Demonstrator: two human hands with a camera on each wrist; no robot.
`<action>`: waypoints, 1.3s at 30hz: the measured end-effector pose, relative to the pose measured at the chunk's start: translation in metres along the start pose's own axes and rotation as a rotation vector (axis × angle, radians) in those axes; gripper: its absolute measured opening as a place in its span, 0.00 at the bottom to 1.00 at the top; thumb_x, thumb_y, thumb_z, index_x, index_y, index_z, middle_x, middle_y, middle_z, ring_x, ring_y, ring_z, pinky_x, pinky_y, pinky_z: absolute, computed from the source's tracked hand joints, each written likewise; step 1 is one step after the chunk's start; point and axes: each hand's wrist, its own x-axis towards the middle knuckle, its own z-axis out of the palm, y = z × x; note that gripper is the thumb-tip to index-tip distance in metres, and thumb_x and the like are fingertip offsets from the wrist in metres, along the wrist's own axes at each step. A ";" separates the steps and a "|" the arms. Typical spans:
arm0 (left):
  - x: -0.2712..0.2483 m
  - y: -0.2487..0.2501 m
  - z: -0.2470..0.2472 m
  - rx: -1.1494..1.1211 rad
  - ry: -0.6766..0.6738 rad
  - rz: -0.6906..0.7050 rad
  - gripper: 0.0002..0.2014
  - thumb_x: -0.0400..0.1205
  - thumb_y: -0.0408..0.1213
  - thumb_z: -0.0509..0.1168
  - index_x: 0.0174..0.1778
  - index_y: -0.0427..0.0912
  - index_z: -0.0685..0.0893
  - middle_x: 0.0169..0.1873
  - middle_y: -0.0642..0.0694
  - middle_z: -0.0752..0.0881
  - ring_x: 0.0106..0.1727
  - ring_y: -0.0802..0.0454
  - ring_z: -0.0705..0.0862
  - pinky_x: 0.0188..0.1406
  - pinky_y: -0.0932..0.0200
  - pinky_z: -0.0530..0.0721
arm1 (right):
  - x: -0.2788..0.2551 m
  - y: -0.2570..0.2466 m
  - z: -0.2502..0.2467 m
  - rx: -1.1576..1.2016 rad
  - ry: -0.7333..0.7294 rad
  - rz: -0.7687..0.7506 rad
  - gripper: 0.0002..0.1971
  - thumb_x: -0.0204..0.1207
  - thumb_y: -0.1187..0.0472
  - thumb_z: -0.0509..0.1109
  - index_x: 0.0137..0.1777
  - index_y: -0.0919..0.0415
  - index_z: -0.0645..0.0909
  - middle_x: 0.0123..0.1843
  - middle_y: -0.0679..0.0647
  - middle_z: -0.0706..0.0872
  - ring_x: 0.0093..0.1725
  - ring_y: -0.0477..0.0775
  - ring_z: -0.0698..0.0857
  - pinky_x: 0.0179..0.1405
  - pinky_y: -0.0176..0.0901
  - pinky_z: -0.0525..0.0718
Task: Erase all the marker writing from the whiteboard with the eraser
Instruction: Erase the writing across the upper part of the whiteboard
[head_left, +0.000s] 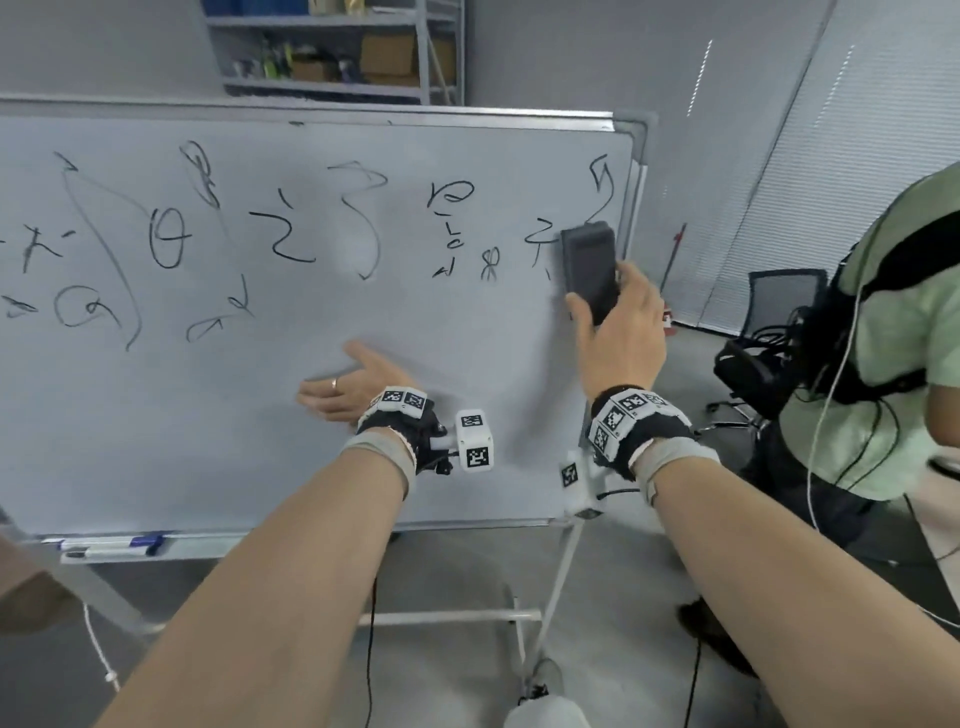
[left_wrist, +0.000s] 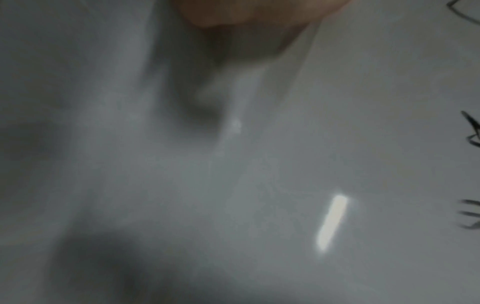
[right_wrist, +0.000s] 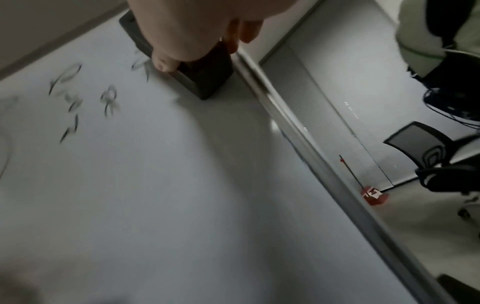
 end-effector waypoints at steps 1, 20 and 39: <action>0.000 0.002 0.001 -0.013 0.004 -0.012 0.40 0.85 0.53 0.60 0.87 0.35 0.54 0.86 0.40 0.55 0.86 0.39 0.55 0.81 0.53 0.55 | 0.009 -0.002 -0.003 0.027 0.020 0.070 0.30 0.80 0.42 0.70 0.77 0.57 0.71 0.68 0.56 0.81 0.66 0.59 0.80 0.58 0.59 0.85; 0.066 0.041 -0.044 -0.038 0.004 -0.010 0.37 0.87 0.51 0.58 0.86 0.33 0.54 0.86 0.40 0.55 0.86 0.41 0.56 0.81 0.53 0.54 | -0.037 -0.133 0.088 -0.071 -0.278 -0.595 0.26 0.75 0.41 0.76 0.70 0.49 0.79 0.53 0.55 0.81 0.49 0.62 0.81 0.47 0.53 0.79; -0.015 0.055 0.004 -0.022 -0.032 0.059 0.39 0.87 0.55 0.54 0.87 0.32 0.52 0.87 0.41 0.53 0.87 0.44 0.52 0.77 0.60 0.49 | 0.074 -0.034 0.001 -0.298 0.062 0.068 0.32 0.85 0.37 0.59 0.82 0.55 0.66 0.68 0.61 0.80 0.64 0.65 0.81 0.62 0.58 0.78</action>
